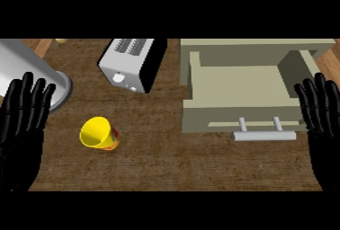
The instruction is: Pick up the cup, place it into the drawer and close the drawer
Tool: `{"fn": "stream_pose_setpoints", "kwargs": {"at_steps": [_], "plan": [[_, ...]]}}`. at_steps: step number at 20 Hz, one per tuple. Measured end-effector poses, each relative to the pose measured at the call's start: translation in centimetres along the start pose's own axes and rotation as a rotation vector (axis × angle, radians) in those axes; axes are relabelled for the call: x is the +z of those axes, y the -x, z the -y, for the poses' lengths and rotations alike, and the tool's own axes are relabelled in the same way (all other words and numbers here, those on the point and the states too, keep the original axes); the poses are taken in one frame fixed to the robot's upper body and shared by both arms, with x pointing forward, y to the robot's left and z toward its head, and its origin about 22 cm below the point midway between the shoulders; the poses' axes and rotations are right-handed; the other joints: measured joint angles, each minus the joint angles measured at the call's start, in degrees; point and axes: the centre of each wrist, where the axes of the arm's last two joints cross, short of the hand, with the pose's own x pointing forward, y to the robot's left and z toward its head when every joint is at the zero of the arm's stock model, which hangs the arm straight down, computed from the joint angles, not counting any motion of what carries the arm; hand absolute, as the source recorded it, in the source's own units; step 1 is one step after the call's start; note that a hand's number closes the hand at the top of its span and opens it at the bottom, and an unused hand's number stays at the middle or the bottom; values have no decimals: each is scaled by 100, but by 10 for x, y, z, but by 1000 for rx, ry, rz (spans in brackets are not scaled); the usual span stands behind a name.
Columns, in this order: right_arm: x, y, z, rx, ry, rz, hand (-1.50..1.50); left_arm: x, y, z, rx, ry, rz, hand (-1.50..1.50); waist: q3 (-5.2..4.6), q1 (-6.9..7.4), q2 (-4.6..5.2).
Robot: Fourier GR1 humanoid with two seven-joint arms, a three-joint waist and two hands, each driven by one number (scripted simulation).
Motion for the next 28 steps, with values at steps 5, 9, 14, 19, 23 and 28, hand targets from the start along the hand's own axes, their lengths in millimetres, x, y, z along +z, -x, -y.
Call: {"fn": "stream_pose_setpoints", "kwargs": {"at_steps": [5,9,14,19,23,28], "plan": [[-4,4,0,-29,3,-7,-150,-3,-2,10,-39,-63,9,-150,-20,59,-26],[-5,2,-6,-114,-38,-53,-150,-11,9,24,30,-164,-36,-150,-27,42,-25],[-7,-2,-14,-159,-62,-79,-150,-15,25,43,82,-221,-71,-150,-29,55,-30],[-15,0,-13,-165,-60,-88,-150,-23,29,47,106,-238,-79,-150,-30,67,-34],[-16,7,-12,-165,-56,-84,-150,-22,29,49,109,-242,-86,-150,-30,74,-36],[-15,11,-5,-171,-56,-79,-150,-23,30,52,98,-259,-105,-150,-31,74,-37]]}}
